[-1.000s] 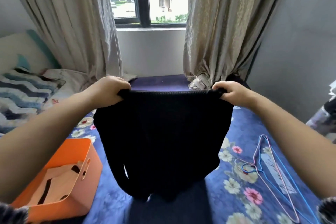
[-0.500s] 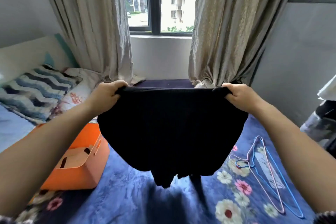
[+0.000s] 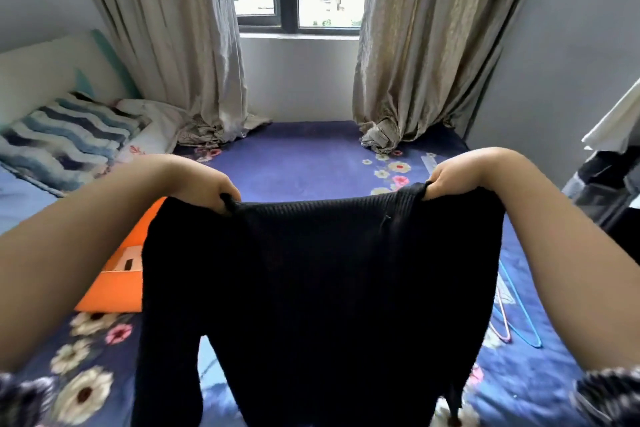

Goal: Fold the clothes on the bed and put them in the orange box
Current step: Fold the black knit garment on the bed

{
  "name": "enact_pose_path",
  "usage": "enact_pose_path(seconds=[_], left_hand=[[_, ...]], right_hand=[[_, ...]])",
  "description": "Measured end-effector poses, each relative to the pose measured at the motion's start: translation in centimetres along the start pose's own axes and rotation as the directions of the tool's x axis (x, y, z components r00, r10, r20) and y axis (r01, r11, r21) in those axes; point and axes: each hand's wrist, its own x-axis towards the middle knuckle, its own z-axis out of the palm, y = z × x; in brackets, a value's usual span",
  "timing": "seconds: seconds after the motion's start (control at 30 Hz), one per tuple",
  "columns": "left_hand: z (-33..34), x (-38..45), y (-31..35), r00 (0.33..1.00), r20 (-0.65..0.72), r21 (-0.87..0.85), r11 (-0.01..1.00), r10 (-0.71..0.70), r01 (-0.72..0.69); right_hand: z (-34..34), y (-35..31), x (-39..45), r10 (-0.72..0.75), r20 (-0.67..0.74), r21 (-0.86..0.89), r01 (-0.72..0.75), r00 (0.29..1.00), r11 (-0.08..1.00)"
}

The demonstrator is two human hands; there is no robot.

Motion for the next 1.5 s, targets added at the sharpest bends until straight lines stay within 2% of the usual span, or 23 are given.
enact_pose_path(seconds=[0.07, 0.17, 0.27, 0.37, 0.5, 0.73, 0.93, 1.17, 1.3, 1.43, 1.5], left_hand=[[-0.1, 2.4, -0.7, 1.0, 0.009, 0.008, 1.0, -0.017, 0.017], [0.1, 8.0, -2.4, 0.999, -0.019, -0.023, 0.999, -0.039, 0.038], [0.1, 14.5, -4.3, 0.995, -0.056, -0.038, 0.996, -0.084, 0.082], [0.4, 21.8, -6.7, 0.986, -0.108, -0.101, 0.988, -0.129, 0.119], [2.5, 31.5, -9.4, 0.95, -0.226, -0.212, 0.963, -0.216, 0.169], [4.6, 45.1, -10.6, 0.908, -0.264, -0.34, 0.912, -0.326, 0.228], [5.1, 55.1, -12.4, 0.941, -0.149, -0.537, 0.824, -0.303, 0.18], [6.9, 65.2, -13.3, 0.881, -0.155, -0.609, 0.746, -0.446, 0.27], [7.6, 69.9, -13.5, 0.851, -0.182, -0.553, 0.767, -0.492, 0.325], [11.8, 72.8, -12.5, 0.835, -0.232, -0.387, 0.835, -0.499, 0.391], [15.1, 73.1, -11.4, 0.831, -0.295, -0.378, 0.856, -0.471, 0.352]], right_hand=[[-0.5, 0.1, 2.7, 0.008, -0.034, 0.014, -0.008, 0.999, 1.0], [-0.2, 0.4, 9.5, 0.019, -0.173, 0.069, -0.007, 0.985, 0.998], [0.4, 0.5, 16.5, 0.039, -0.375, 0.029, -0.03, 0.926, 0.999], [1.0, 0.2, 22.8, 0.102, -0.486, 0.044, -0.092, 0.868, 0.995], [3.3, -0.2, 31.4, 0.129, -0.475, 0.014, -0.139, 0.871, 0.99], [5.5, 1.4, 44.8, 0.064, -0.417, -0.172, -0.148, 0.907, 0.974], [6.3, 3.1, 55.0, 0.024, -0.344, -0.184, -0.093, 0.939, 0.978], [8.1, 5.7, 65.6, -0.049, -0.351, -0.283, -0.056, 0.935, 0.958], [9.3, 6.0, 70.3, 0.027, -0.427, -0.177, -0.113, 0.904, 0.978], [15.4, 4.8, 73.3, 0.196, -0.366, -0.022, -0.219, 0.91, 0.976], [19.1, 4.0, 73.5, 0.236, -0.314, 0.086, -0.22, 0.92, 0.972]])
